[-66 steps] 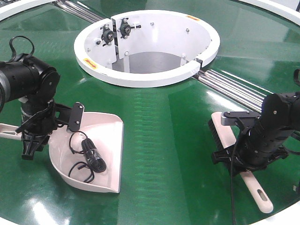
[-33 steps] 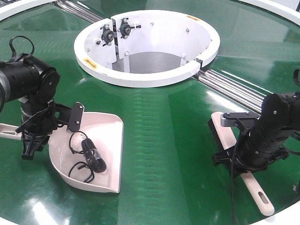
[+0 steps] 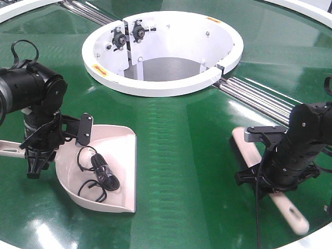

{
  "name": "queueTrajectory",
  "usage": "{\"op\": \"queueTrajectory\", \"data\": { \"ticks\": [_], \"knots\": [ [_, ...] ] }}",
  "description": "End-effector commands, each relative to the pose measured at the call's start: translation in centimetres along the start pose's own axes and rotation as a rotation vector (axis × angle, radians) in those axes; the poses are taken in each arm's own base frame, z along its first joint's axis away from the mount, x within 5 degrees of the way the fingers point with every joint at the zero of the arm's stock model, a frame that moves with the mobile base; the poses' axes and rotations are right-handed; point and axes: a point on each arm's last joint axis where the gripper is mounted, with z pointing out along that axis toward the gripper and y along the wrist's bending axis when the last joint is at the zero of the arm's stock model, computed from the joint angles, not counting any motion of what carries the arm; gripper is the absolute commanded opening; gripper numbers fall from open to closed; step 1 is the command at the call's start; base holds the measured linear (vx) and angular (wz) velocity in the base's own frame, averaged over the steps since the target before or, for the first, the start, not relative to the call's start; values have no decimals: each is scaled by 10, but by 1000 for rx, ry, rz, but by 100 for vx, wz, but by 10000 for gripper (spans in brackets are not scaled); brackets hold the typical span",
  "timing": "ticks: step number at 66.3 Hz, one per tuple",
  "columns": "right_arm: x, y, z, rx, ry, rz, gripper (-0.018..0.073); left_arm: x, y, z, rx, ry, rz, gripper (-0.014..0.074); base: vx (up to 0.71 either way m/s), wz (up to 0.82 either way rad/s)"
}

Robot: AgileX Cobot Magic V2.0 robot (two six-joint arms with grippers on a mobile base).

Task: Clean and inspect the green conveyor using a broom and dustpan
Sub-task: 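Move the brush back and lower it onto the conveyor, then set down the dustpan and brush, open both grippers and withdraw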

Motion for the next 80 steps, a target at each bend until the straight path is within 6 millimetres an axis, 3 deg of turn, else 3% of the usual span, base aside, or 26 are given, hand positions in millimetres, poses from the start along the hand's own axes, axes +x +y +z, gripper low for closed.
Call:
{"op": "queueTrajectory", "data": {
  "ticks": [1,21,42,61,80],
  "knots": [
    [-3,0,-15,-4,-53,-10,288,7,-1,-23,-47,-10,-47,29,0,0],
    [-3,-1,-15,0,-49,-18,433,7,-1,-24,-46,-14,-64,190,0,0],
    [-2,-2,-19,14,-68,-31,464,9,-7,-38,-63,-74,-91,419,0,0],
    [5,-2,-52,28,-188,-48,464,13,-22,-70,-87,-223,-146,445,0,0],
    [21,-2,-100,37,-382,-62,464,29,-49,-119,-176,-386,-194,444,0,0]
  ]
}}
